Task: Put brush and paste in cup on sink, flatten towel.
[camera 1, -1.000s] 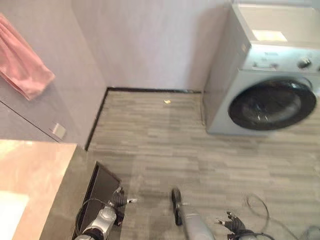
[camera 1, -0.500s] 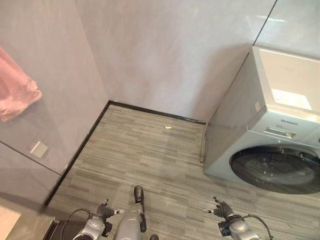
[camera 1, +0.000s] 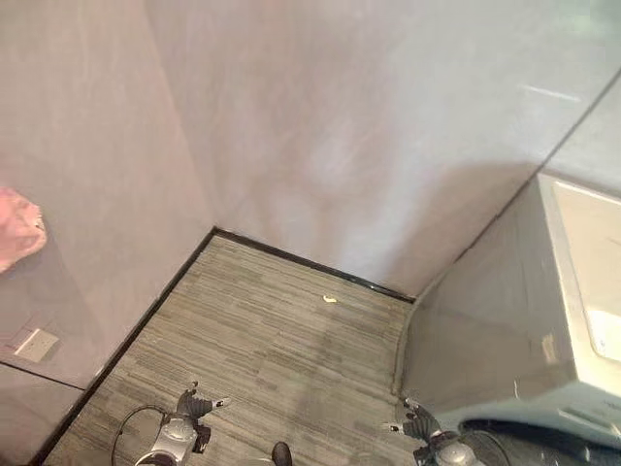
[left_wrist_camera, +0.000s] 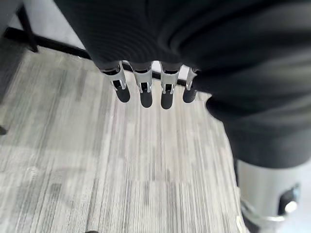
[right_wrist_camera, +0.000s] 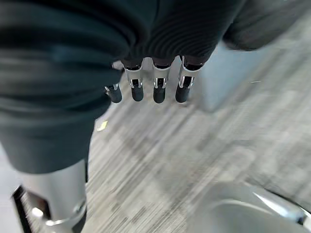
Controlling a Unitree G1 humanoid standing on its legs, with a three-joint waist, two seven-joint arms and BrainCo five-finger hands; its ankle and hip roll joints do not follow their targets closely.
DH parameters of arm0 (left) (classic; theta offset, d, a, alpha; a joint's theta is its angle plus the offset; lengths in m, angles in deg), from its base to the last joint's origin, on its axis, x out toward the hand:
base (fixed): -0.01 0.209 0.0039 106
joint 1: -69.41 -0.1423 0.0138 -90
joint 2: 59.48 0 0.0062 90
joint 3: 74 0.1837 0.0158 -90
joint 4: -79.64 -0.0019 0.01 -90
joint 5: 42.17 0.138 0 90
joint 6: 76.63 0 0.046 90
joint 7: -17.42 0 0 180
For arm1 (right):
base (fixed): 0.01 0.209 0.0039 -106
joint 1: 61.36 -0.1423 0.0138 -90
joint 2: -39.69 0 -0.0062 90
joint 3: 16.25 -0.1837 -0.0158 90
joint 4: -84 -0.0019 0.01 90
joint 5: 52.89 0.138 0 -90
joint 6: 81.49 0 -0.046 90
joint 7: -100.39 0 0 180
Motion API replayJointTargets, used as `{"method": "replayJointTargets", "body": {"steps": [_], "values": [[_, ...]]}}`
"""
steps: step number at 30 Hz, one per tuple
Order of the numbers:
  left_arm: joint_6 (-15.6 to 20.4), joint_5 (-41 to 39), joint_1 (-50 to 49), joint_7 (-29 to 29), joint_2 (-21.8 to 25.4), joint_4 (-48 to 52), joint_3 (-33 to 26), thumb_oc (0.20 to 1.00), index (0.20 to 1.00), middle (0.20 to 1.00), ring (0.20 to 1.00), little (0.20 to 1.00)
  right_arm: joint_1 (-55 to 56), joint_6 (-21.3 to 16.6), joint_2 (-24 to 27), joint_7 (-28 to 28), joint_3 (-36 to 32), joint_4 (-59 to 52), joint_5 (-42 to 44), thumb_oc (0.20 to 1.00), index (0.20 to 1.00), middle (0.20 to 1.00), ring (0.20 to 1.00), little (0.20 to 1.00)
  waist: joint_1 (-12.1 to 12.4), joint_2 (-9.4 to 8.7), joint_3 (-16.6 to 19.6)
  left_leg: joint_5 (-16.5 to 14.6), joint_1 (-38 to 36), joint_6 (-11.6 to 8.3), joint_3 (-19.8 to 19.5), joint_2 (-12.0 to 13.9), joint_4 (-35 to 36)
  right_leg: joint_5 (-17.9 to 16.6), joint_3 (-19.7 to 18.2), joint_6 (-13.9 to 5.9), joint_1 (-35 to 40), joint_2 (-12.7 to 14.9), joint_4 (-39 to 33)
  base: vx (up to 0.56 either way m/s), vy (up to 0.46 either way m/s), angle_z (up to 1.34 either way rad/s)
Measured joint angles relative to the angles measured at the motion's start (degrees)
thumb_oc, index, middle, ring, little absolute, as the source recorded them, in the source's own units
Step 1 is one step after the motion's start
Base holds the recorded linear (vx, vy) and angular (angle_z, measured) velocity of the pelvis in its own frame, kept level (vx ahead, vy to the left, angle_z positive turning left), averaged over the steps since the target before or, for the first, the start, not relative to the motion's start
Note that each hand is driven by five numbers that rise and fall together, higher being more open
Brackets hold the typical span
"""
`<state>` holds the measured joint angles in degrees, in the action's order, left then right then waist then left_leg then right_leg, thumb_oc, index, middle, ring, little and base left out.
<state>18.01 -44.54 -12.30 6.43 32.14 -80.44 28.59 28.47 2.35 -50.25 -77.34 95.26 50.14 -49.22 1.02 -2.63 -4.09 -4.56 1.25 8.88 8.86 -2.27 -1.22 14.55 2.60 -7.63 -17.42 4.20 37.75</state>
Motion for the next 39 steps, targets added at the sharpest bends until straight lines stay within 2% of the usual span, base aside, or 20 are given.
{"method": "replayJointTargets", "body": {"steps": [1, 2, 3, 4, 5, 6, 7, 8, 11, 12, 14, 20, 24, 25, 27, 29, 30, 31, 33, 39], "values": [[-0.19, -0.01, -0.13, -0.02, -0.37, -0.58, -0.02, 1.000, 1.000, 1.000, 1.000, 1.000, -0.39, -0.03, -0.03, -0.04, 0.20, -0.10, -0.01, 1.000, 1.000, 1.000, 1.000, 1.000, -0.29, 0.86, -0.22, -0.59, -0.62, -1.07, -0.79, 1.30, -0.17, -0.67, 1.27, 1.16, -1.05, -0.15, -6.20, 0.41, -0.071, 0.39], [-0.25, -0.01, 0.03, -0.06, -0.80, -0.87, 0.11, 1.000, 1.000, 1.000, 1.000, 1.000, -0.41, -0.07, 0.12, -0.07, 1.35, -0.10, 0.08, 1.000, 1.000, 1.000, 1.000, 1.000, -0.90, 1.75, -0.50, -1.34, -0.55, -2.68, -2.99, 3.07, -1.06, -2.07, -2.88, 1.35, -2.29, -3.58, -13.59, 0.18, -0.050, 0.92], [-0.23, 0.05, 0.78, 0.05, -0.87, -1.24, 0.24, 1.000, 1.000, 1.000, 1.000, 1.000, 0.28, -0.10, 0.18, -0.07, 2.95, -0.16, 0.10, 1.000, 1.000, 1.000, 1.000, 1.000, -2.44, 2.04, -0.69, -2.06, 0.77, -3.90, -6.90, 4.51, -2.64, -3.88, -11.58, 0.47, -1.94, -6.58, -20.75, 0.17, -0.045, 1.69], [0.10, 0.07, 1.39, 0.05, -0.02, -0.65, 0.55, 1.000, 1.000, 1.000, 1.000, 1.000, 1.81, -0.02, -0.33, -0.42, 3.31, -0.32, 0.09, 1.000, 1.000, 1.000, 1.000, 1.000, -3.87, -0.07, -1.00, -1.76, 0.30, -5.21, -10.10, 3.59, -3.54, -7.39, -13.41, -0.57, -1.80, -5.79, -25.72, 0.23, -0.080, 1.80], [0.42, 0.08, 1.16, 0.01, 1.19, -0.32, 1.49, 1.000, 1.000, 1.000, 1.000, 1.000, 2.83, 0.02, -0.97, -0.46, 3.33, -0.26, 0.14, 1.000, 1.000, 1.000, 1.000, 1.000, -3.48, -2.83, -0.75, -2.65, -0.86, -6.87, -11.87, 2.94, -3.62, -8.32, -13.82, -0.33, -1.59, -4.59, -26.17, 0.19, -0.095, 1.72], [0.29, 0.10, 1.27, 0.05, 1.39, -0.98, 2.84, 1.000, 1.000, 1.000, 1.000, 1.000, 3.63, 0.03, -1.18, -0.41, 2.90, -0.13, 0.15, 1.000, 1.000, 1.000, 1.000, 1.000, -4.32, -4.48, 0.04, -4.64, -0.64, -9.24, -14.99, 3.25, -5.63, -12.34, -15.26, -0.61, -0.93, -5.52, -24.12, 0.15, -0.108, 1.56], [0.25, 0.19, 1.17, 0.12, 0.93, -0.69, 4.32, 1.000, 1.000, 1.000, 1.000, 1.000, 4.34, 0.03, -1.08, -0.34, 2.17, -0.29, 0.23, 1.000, 1.000, 1.000, 1.000, 1.000, -5.14, -4.24, 0.16, -5.40, 0.10, -10.50, -16.70, 4.15, -7.14, -12.49, -13.70, -0.10, -0.08, -6.67, -22.97, 0.14, -0.118, 1.49], [0.44, 0.20, 1.12, 0.11, 0.27, -0.57, 4.60, 1.000, 1.000, 1.000, 1.000, 1.000, 3.97, 0.05, -0.38, -0.38, 2.21, -0.09, 0.20, 1.000, 1.000, 1.000, 1.000, 1.000, -4.63, -4.45, -0.02, -5.49, 0.27, -10.92, -15.18, 3.98, -8.99, -13.08, -12.45, 0.81, 0.14, -6.75, -23.14, 0.13, -0.114, 1.08], [0.28, 0.22, -1.05, 0.08, -0.95, -0.71, 4.48, 1.000, 1.000, 1.000, 1.000, 1.000, 0.68, -0.05, 1.07, -0.53, 2.05, 1.40, 0.09, 1.000, 1.000, 1.000, 1.000, 1.000, -3.64, -2.99, 0.47, -5.71, 0.19, -9.94, -11.16, -0.52, -8.38, -15.77, -11.09, 4.39, 2.52, -7.84, -28.47, 0.11, -0.093, 0.35], [0.28, 0.17, -1.87, 0.02, -0.58, -0.62, 4.27, 1.000, 1.000, 1.000, 1.000, 1.000, -0.41, -0.09, 1.29, -0.52, 2.14, 1.28, 0.01, 1.000, 1.000, 1.000, 1.000, 1.000, -2.93, -2.34, 1.06, -4.14, -1.80, -6.49, -11.35, -1.38, -3.74, -17.36, -10.01, 5.53, 2.79, -9.09, -30.04, 0.10, -0.112, 0.09], [0.20, 0.15, -2.32, -0.02, -0.12, -0.61, 4.01, 1.000, 1.000, 1.000, 1.000, 1.000, -0.87, -0.16, 1.16, -0.76, 2.43, 0.98, -0.06, 1.000, 1.000, 1.000, 1.000, 1.000, -1.97, -2.65, 1.17, -3.04, -2.76, -7.38, -11.39, -0.29, -1.79, -17.64, -7.70, 6.31, 3.53, -9.32, -31.22, 0.08, -0.118, 0.12], [0.29, 0.12, -1.53, -0.04, -0.40, -0.57, 3.79, 1.000, 1.000, 1.000, 1.000, 1.000, -0.99, -0.20, 2.55, -0.70, 2.73, -1.09, -1.02, 1.000, 1.000, 1.000, 1.000, 1.000, -2.00, -2.35, 1.27, -3.56, -1.01, -8.58, -12.78, 0.82, -2.63, -19.58, -4.26, 9.82, 4.89, -9.83, -34.31, 0.02, -0.048, 0.26], [0.73, 0.01, -0.20, -0.06, -0.46, -0.36, 3.88, 1.000, 1.000, 1.000, 1.000, 1.000, 0.45, -0.24, 2.99, -0.06, 4.24, -3.14, -2.39, 1.000, 1.000, 1.000, 1.000, 1.000, -2.19, -2.48, 0.94, -2.76, 1.17, -9.85, -12.96, 1.77, -2.63, -20.32, 0.06, 9.92, 5.55, -8.77, -37.25, -0.07, 0.013, 0.73], [0.73, 0.02, 2.26, -0.07, -0.73, -0.27, 4.12, 1.000, 1.000, 1.000, 1.000, 1.000, 0.83, -0.22, 3.29, -0.08, 6.02, -3.96, -2.46, 1.000, 1.000, 1.000, 1.000, 1.000, -4.00, -2.97, -0.21, -1.84, 4.87, -11.48, -8.23, 2.56, -4.01, -21.32, 5.39, 11.56, 5.51, -6.27, -38.74, -0.10, 0.108, 1.59], [0.77, 0.05, 2.87, -0.17, -1.10, -0.28, 4.11, 1.000, 1.000, 1.000, 1.000, 1.000, 0.48, -0.27, 3.10, -0.17, 6.02, -3.78, -2.51, 1.000, 1.000, 1.000, 1.000, 1.000, -4.21, -2.80, -1.04, -1.69, 5.08, -11.35, -1.09, 4.45, -3.59, -20.86, 6.04, 11.36, 5.40, -5.30, -38.87, -0.06, 0.121, 0.99], [0.28, 0.04, 2.94, -0.17, -1.75, -0.72, 3.98, 1.000, 1.000, 1.000, 1.000, 1.000, 0.18, -0.68, 3.07, 0.07, 5.36, -3.45, -2.46, 1.000, 1.000, 1.000, 1.000, 1.000, -6.34, -2.57, -1.48, -2.11, 4.95, -10.73, 12.44, 7.40, -4.42, -21.33, 9.23, 10.73, 6.32, -3.03, -40.28, 0.00, 0.100, 0.69], [0.33, 0.04, 3.09, -0.18, -2.35, -0.63, 3.99, 1.000, 1.000, 1.000, 1.000, 1.000, 0.21, -0.76, 3.05, 0.13, 4.68, -3.07, -2.45, 1.000, 1.000, 1.000, 1.000, 1.000, -7.10, -1.99, -1.63, -2.02, 4.58, -10.67, 15.34, 7.99, -4.01, -21.11, 10.54, 9.87, 6.59, -2.32, -40.68, 0.10, 0.218, 0.84], [0.61, 0.04, 2.62, -0.15, -3.61, -0.26, 4.23, 1.000, 1.000, 1.000, 1.000, 1.000, -0.10, -0.28, 2.62, 0.14, 3.18, -0.92, -2.28, 1.000, 1.000, 1.000, 1.000, 1.000, -7.01, -0.44, -2.01, -0.33, 3.70, -11.14, 14.49, 7.29, -0.96, -20.75, 10.77, 8.15, 6.68, -1.66, -39.66, 0.09, 0.216, 0.51], [0.67, 0.06, 1.40, -0.09, -4.43, 0.00, 4.75, 1.000, 1.000, 1.000, 1.000, 1.000, 0.01, -0.11, 1.95, 0.10, 2.45, 1.68, -2.22, 1.000, 1.000, 1.000, 1.000, 1.000, -6.60, 0.50, -1.55, 1.07, 3.32, -10.02, 10.43, 5.37, 0.69, -20.70, 10.77, 6.46, 6.65, -0.58, -39.03, 0.06, 0.133, 0.16], [0.65, 0.07, -4.04, -0.02, -3.60, 1.85, 4.67, 1.000, 1.000, 1.000, 1.000, 1.000, 0.04, 0.19, 1.67, 0.07, 2.56, 1.58, -2.21, 1.000, 1.000, 1.000, 1.000, 1.000, -4.38, 0.94, 0.94, 2.35, 0.97, -7.16, 9.64, 2.22, 2.43, -19.93, 10.51, 4.43, 6.50, 2.26, -35.25, 0.06, 0.155, 0.09]]}}
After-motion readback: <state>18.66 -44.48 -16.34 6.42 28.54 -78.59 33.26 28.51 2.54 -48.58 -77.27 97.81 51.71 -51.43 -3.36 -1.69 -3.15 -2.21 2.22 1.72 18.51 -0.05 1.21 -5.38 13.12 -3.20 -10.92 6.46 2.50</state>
